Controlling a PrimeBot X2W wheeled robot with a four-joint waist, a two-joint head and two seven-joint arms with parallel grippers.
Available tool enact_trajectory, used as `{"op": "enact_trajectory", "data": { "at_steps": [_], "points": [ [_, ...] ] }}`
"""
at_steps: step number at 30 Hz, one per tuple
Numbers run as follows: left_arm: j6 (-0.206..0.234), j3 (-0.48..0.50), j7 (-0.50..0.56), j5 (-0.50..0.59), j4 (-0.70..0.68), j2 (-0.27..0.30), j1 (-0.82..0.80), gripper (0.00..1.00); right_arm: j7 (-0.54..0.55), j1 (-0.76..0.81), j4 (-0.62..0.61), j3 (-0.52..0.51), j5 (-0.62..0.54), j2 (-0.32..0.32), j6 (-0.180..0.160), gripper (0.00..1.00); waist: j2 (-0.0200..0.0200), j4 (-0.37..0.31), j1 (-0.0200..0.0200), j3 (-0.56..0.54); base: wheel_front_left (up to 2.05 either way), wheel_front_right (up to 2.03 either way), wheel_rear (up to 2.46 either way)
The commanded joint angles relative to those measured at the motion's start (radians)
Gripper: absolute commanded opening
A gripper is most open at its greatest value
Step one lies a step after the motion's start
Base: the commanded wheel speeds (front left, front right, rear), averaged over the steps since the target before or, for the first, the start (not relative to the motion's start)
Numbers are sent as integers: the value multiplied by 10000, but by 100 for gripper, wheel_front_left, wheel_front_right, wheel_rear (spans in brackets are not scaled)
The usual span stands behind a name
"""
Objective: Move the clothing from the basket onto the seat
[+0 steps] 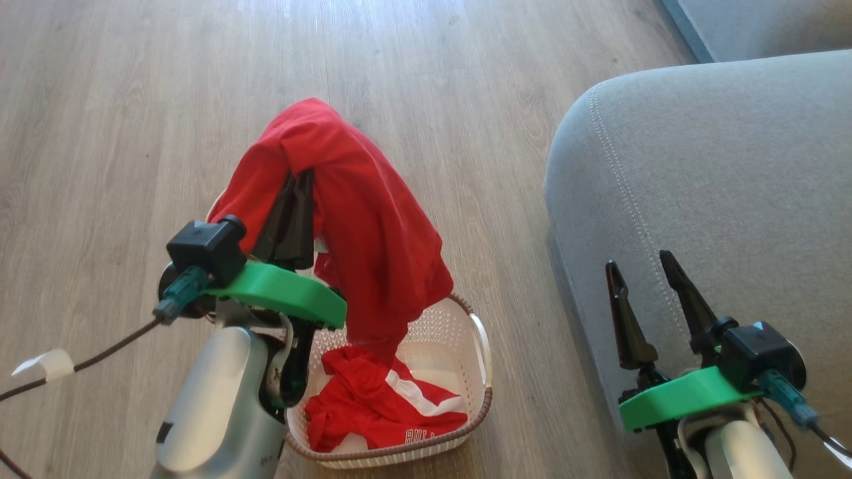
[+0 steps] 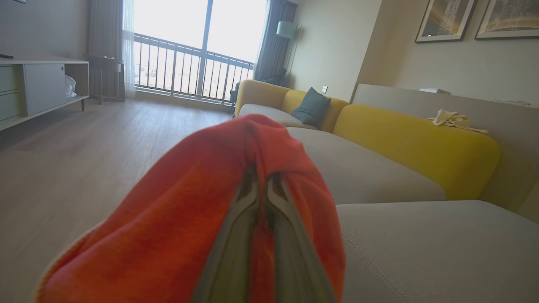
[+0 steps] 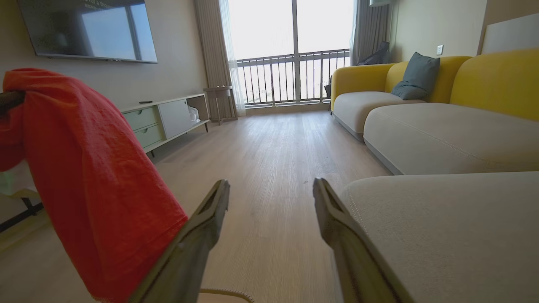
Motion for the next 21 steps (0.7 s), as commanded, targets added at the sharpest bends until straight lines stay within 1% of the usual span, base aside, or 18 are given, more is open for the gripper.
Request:
{"op": "enact_trajectory", "data": {
  "at_steps": [1, 18, 21],
  "points": [
    [82, 285, -124, 36, -391, 133, -383, 0, -51, -270, -304, 201, 10, -39, 0, 100, 0, -15, 1, 3, 0, 0, 0],
    [97, 116, -124, -1, -351, 133, -359, 0, -51, -242, -599, 229, -21, -39, 0, 100, 0, 6, 1, 1, 0, 0, 0],
    [92, 110, -124, -6, -356, 133, -349, 0, -51, -269, -699, 433, -39, -39, 0, 100, 0, -1, 1, 0, 0, 0, 0]
  ]
}}
